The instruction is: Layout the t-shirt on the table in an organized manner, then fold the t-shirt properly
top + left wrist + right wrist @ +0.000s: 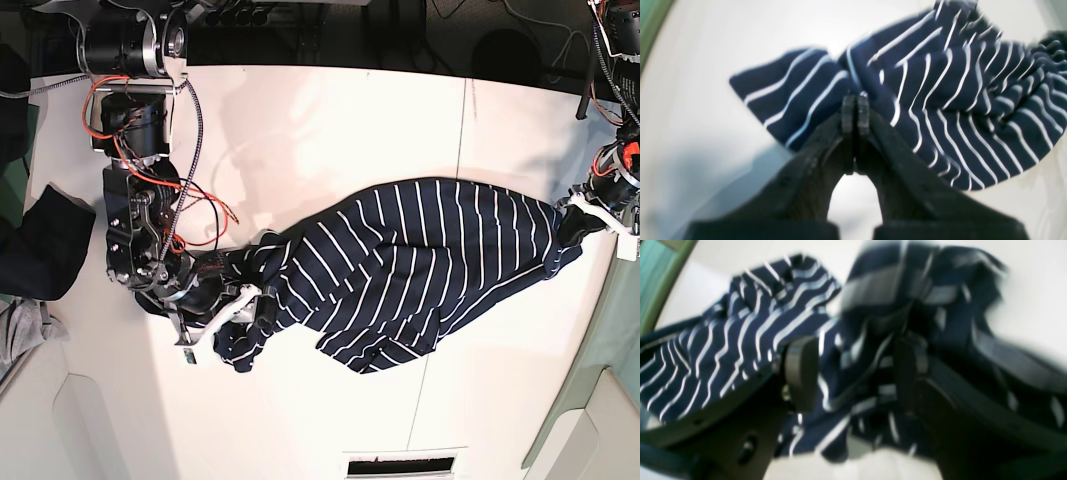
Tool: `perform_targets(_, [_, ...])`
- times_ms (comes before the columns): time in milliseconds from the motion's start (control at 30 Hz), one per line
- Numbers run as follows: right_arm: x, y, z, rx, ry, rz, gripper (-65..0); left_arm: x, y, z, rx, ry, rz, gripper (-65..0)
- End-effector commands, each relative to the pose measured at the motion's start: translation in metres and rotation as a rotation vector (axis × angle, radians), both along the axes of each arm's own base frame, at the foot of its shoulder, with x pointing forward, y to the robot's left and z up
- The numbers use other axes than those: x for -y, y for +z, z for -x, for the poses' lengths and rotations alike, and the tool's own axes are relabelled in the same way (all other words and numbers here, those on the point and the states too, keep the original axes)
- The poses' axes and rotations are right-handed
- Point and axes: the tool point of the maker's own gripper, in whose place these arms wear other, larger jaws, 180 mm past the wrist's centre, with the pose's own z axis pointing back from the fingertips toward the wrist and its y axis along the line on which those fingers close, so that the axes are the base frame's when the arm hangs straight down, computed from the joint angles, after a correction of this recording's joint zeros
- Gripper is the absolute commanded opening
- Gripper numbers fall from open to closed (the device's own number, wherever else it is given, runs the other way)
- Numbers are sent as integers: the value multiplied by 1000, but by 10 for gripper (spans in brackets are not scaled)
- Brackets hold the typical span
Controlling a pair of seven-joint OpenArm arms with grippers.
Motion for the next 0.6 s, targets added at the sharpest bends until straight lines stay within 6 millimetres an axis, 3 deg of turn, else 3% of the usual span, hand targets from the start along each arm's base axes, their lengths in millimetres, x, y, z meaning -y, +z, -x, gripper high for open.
perform_targets(0, [2, 15, -4, 46, -9, -27, -303, -10, 18, -8, 52, 0, -22, -650])
perform_targets(267, [34, -2, 51, 47, -117, -50, -305, -10, 19, -8, 54, 1, -19, -650])
perform_targets(400, [28, -16, 71, 16, -111, -72, -305, -9, 18, -7, 47, -1, -13, -650])
perform_targets(567, [10, -22, 78, 22, -92, -82, -305, -9, 17, -6, 41, -3, -13, -650])
